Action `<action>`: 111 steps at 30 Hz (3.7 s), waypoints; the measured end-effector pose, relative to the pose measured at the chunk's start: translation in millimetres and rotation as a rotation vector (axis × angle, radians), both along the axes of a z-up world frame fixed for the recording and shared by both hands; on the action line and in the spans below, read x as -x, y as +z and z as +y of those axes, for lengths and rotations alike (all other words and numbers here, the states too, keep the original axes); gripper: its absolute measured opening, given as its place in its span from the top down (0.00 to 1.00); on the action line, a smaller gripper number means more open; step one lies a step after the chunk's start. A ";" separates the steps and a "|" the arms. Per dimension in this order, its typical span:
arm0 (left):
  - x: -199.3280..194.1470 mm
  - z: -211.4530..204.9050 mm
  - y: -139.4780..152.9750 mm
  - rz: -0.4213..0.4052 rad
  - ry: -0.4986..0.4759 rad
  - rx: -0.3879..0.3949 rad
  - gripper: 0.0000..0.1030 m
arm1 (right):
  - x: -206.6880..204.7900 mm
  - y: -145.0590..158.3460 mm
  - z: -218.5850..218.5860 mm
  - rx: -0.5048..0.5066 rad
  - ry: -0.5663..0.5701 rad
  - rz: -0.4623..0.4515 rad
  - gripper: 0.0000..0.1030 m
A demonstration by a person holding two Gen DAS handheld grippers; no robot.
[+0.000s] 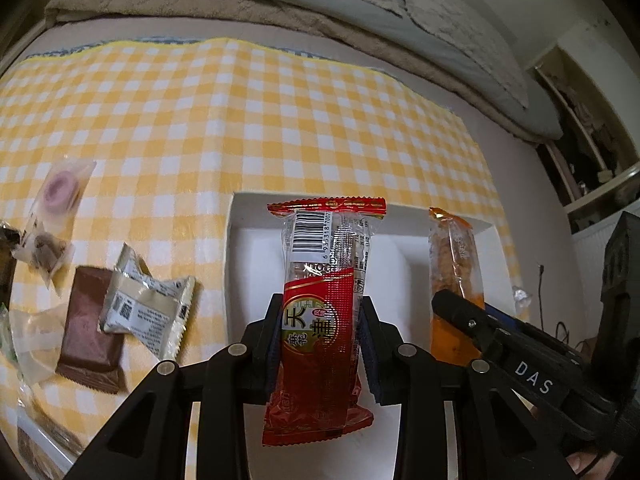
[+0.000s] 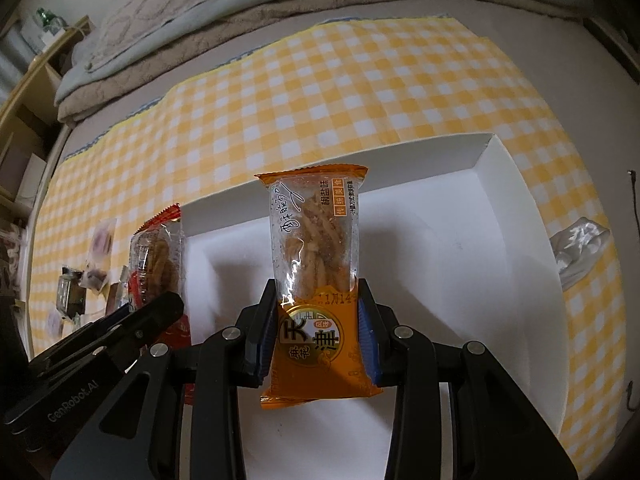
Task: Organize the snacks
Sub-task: 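Carry the red bar with the left tool while the right tool carries the orange bar to the tray, then open both tools to drop the red and orange bars into the tray, then move both tools back over the remaining snacks, then grasp the square cookie pack with the right tool while the left tool grasps the purple-ring pack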
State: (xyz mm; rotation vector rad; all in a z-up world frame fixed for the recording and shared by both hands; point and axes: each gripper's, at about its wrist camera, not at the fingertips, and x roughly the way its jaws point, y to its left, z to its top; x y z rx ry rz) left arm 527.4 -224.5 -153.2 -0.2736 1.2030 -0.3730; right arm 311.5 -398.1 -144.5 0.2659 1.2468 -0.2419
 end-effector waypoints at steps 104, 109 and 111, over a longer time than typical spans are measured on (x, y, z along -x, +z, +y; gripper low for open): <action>197.4 248.9 3.8 -0.023 -0.198 -0.584 0.00 | 61.5 -40.7 329.0 0.030 1.024 0.010 0.00; 204.0 247.7 -8.4 -0.009 -0.261 -0.573 0.00 | 55.8 -62.4 336.4 0.036 1.065 0.063 0.00; 206.0 245.2 -11.9 -0.005 -0.280 -0.560 0.00 | 53.9 -70.6 340.0 0.037 1.068 0.086 0.00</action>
